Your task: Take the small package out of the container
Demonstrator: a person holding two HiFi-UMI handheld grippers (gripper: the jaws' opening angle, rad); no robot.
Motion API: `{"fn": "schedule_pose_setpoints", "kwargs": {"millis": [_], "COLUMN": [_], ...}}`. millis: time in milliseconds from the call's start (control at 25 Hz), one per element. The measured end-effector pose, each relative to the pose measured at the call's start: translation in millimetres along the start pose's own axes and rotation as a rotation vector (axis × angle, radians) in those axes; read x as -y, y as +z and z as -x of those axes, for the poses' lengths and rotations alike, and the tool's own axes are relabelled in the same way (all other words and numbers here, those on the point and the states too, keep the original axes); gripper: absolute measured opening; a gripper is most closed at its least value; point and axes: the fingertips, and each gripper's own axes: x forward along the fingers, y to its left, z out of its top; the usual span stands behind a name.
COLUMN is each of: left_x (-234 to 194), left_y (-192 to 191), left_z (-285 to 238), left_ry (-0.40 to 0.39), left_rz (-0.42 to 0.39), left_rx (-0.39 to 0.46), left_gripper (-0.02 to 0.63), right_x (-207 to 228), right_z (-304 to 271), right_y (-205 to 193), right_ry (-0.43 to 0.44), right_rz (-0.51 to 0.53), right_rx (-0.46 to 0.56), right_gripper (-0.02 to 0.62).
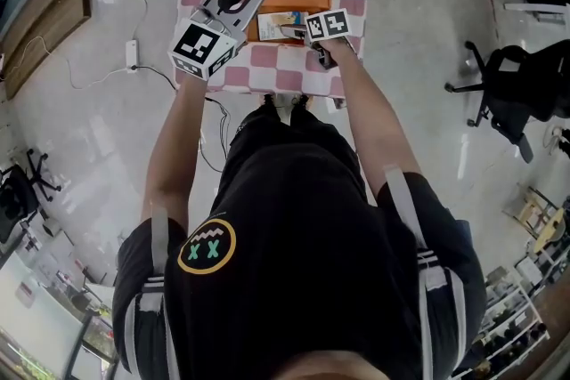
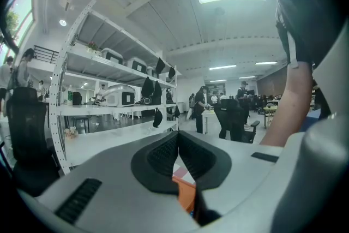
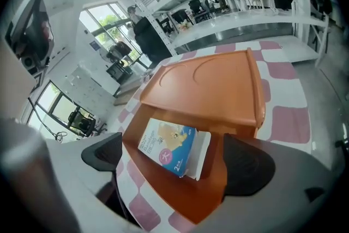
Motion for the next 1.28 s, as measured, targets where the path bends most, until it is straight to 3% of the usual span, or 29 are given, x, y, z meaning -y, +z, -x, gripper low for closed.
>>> {"fn": "schedule_pose_setpoints", "kwargs": {"millis": [240,560,760,960,1160,1280], "left_x": [-3,-10,-13,-17,-25,-26], "left_y": [-1,-3,-5,-6,-9,-11], "left_z": [1,2,3,7,13,12], "left_ry": [0.002,0.006,0.008,0.016,0.032,0.033], "left_rz": [0.005,0.009,0.013,0.012,0.016,0.023], "left_rx": [0.000,-0.002,-0.004,-0.014,-0.023,-0.028], "left_gripper": [0.020,0.020,0.020,0.020,0.020,0.020], "right_x": [-2,3,-3,-8,-1,-4], "right_z": [-7,-16,-26,-39,-43,-46], "right_y": [-7,-13,-9,-15,-14,-12], "right_ry": [0.002,-0.025,0.016,0.132,0.154,0.177], "right_rz": [-0.042,-0.060,-0.111,-0.313,-0.363,-0.379], "right_rx": [-0.065,-0.154,-0.162,-0.155,-0.142,-0.132], "right_gripper": [0.580,0.501,0.495,0.489,0.397,0.377]}}
